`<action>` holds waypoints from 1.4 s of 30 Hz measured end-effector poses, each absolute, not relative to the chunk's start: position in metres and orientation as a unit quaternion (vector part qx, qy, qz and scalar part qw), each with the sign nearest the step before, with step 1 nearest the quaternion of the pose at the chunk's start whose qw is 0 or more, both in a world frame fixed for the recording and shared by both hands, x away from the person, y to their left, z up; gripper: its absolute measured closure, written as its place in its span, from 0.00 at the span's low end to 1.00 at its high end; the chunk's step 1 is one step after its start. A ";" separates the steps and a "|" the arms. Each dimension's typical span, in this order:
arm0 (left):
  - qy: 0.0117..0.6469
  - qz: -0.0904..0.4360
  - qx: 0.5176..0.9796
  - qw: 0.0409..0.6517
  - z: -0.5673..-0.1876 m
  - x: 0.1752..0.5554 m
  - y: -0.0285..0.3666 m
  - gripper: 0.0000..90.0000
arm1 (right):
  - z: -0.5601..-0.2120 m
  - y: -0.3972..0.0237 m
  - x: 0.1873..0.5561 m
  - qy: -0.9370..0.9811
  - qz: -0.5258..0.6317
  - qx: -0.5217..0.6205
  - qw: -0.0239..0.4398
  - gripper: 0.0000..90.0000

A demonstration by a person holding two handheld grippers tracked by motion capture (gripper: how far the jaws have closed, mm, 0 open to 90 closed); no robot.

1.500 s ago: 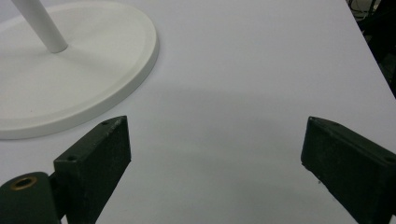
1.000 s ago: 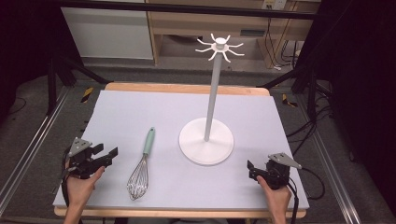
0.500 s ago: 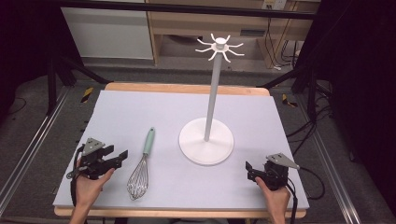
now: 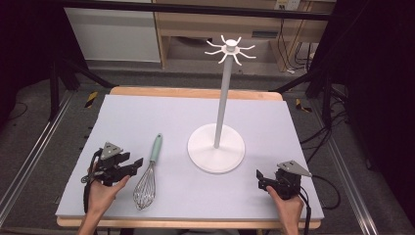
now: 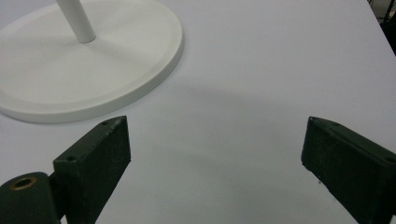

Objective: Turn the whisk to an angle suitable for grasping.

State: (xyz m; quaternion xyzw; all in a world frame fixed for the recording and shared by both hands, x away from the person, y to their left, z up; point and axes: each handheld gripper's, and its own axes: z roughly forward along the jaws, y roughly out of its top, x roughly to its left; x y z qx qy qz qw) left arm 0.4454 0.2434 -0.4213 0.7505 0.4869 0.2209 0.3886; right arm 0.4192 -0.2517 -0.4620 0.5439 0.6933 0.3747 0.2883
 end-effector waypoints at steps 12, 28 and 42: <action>0.472 0.216 0.762 0.386 -0.407 0.458 0.222 0.47 | -0.463 -0.254 0.418 0.692 0.373 0.547 0.287 0.09; 0.474 0.201 0.778 0.359 -0.414 0.479 0.211 0.50 | -0.463 -0.253 0.419 0.695 0.372 0.545 0.285 0.09; 0.487 0.187 0.789 0.324 -0.428 0.494 0.204 0.52 | -0.463 -0.254 0.419 0.696 0.372 0.545 0.283 0.09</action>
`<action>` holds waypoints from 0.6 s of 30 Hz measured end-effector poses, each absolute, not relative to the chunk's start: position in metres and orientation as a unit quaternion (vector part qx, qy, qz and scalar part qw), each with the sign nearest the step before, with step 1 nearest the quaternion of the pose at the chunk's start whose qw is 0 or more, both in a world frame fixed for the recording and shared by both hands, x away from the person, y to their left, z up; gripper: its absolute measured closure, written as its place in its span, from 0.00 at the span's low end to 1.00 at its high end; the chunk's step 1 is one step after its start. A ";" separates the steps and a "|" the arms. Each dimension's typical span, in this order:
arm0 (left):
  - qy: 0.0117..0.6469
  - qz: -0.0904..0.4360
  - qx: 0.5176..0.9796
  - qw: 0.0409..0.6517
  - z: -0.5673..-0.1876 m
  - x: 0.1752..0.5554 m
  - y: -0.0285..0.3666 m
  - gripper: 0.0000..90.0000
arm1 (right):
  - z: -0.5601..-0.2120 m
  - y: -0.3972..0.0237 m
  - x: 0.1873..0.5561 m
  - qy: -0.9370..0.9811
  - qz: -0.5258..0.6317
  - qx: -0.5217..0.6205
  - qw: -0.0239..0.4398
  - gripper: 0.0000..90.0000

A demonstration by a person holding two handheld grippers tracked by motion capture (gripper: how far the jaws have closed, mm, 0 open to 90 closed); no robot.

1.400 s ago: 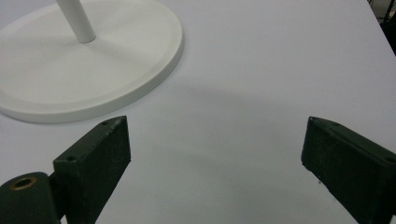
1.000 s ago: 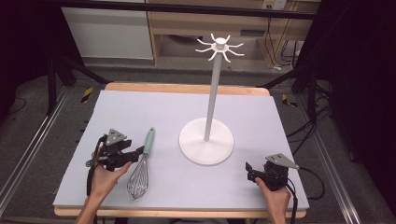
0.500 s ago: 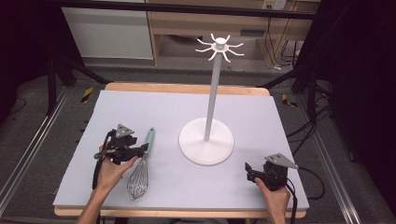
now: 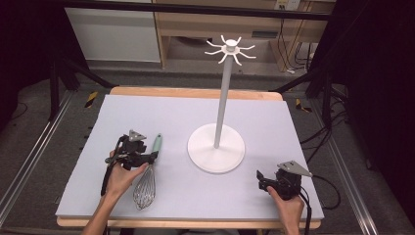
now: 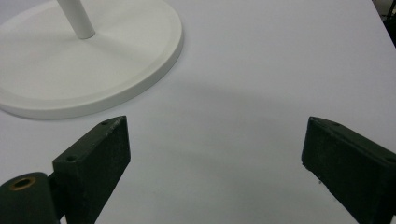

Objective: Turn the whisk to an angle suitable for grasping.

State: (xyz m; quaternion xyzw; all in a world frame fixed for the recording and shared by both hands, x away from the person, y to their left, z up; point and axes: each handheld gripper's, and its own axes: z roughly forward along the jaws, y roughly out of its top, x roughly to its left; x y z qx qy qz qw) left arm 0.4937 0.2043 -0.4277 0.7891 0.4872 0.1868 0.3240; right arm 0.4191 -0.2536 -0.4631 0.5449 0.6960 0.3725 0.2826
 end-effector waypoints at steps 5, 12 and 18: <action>0.492 0.180 0.792 0.313 -0.433 0.497 0.203 0.53 | -0.463 -0.254 0.419 0.696 0.373 0.545 0.284 0.09; 0.500 0.165 0.798 0.292 -0.439 0.501 0.200 0.53 | -0.463 -0.254 0.419 0.696 0.372 0.545 0.282 0.09; 0.506 0.149 0.801 0.282 -0.445 0.503 0.197 0.56 | -0.463 -0.254 0.420 0.699 0.370 0.544 0.281 0.09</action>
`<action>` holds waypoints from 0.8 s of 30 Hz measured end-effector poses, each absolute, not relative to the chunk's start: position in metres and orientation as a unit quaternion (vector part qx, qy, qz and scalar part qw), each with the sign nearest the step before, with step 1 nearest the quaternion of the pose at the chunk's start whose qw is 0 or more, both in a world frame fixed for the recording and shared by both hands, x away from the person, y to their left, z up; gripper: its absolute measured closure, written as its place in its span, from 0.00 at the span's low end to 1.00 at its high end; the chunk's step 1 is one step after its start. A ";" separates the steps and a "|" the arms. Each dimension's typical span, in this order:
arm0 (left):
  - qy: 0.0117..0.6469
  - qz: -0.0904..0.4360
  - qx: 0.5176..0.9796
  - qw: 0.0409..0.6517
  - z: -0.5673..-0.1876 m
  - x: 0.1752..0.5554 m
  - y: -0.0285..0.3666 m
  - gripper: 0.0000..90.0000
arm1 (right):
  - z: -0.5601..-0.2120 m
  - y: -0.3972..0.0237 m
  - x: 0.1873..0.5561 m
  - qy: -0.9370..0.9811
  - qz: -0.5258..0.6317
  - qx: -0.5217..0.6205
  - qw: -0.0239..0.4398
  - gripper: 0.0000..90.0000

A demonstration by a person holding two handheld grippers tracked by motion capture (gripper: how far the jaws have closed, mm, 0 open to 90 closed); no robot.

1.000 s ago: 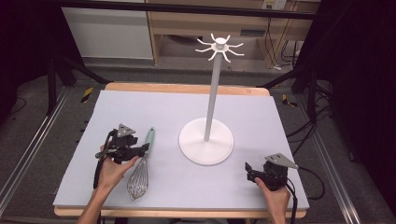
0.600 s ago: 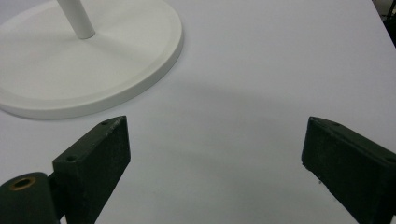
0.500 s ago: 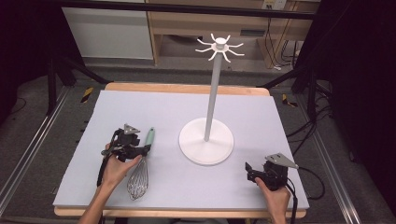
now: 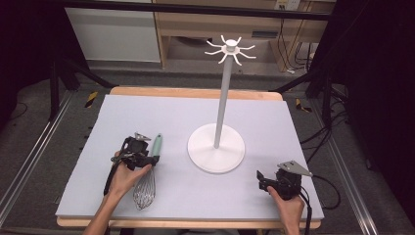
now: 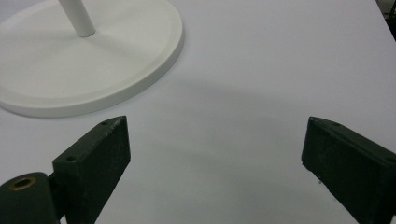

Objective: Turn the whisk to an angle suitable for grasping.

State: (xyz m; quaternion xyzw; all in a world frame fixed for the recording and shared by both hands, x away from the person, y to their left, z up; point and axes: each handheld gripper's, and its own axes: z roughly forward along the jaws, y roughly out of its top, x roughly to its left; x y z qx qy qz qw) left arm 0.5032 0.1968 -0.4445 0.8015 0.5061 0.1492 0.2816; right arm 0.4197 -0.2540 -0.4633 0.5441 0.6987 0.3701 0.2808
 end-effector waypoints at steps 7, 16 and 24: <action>0.519 0.136 0.800 0.269 -0.451 0.506 0.194 0.61 | -0.463 -0.254 0.420 0.699 0.370 0.545 0.279 0.09; 0.528 0.125 0.800 0.256 -0.458 0.511 0.192 0.66 | -0.464 -0.254 0.420 0.701 0.369 0.545 0.276 0.09; 0.539 0.119 0.797 0.247 -0.457 0.512 0.191 0.70 | -0.464 -0.254 0.420 0.703 0.369 0.542 0.276 0.09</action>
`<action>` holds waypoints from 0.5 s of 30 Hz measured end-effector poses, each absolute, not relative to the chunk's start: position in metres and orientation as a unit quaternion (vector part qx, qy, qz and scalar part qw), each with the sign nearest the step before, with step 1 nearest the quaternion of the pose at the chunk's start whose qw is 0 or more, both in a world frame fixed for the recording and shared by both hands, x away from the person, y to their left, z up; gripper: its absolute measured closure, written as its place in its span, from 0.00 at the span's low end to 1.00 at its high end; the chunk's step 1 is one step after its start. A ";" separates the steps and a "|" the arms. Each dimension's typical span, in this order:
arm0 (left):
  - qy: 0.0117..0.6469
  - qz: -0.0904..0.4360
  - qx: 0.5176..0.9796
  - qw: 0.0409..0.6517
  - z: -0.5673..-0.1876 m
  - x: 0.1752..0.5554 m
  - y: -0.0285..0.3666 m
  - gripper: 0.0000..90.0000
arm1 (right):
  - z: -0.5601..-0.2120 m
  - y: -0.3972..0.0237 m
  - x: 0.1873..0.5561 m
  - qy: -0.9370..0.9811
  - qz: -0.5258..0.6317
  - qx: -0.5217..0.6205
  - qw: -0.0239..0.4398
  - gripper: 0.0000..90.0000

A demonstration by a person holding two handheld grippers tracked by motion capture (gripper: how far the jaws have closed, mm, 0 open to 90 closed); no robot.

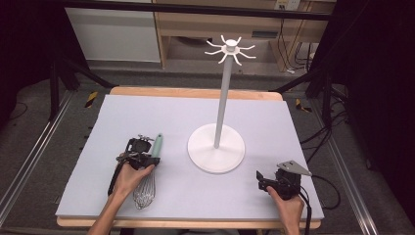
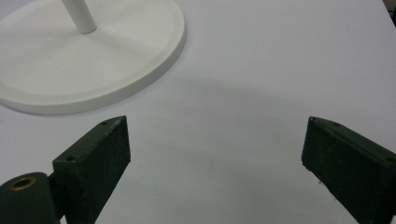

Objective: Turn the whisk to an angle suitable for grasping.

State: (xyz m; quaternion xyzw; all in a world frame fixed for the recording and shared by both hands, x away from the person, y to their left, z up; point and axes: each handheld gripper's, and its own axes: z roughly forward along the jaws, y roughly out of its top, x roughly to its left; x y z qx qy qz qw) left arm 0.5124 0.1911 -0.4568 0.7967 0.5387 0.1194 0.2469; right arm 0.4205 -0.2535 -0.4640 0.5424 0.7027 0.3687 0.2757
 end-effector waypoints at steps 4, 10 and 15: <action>0.539 0.111 0.800 0.240 -0.455 0.513 0.192 0.71 | -0.464 -0.254 0.421 0.702 0.368 0.544 0.275 0.09; 0.521 0.094 0.813 0.243 -0.451 0.507 0.195 0.74 | -0.464 -0.255 0.420 0.702 0.369 0.544 0.274 0.09; 0.509 0.103 0.823 0.228 -0.449 0.502 0.196 0.75 | -0.464 -0.255 0.420 0.702 0.369 0.544 0.275 0.09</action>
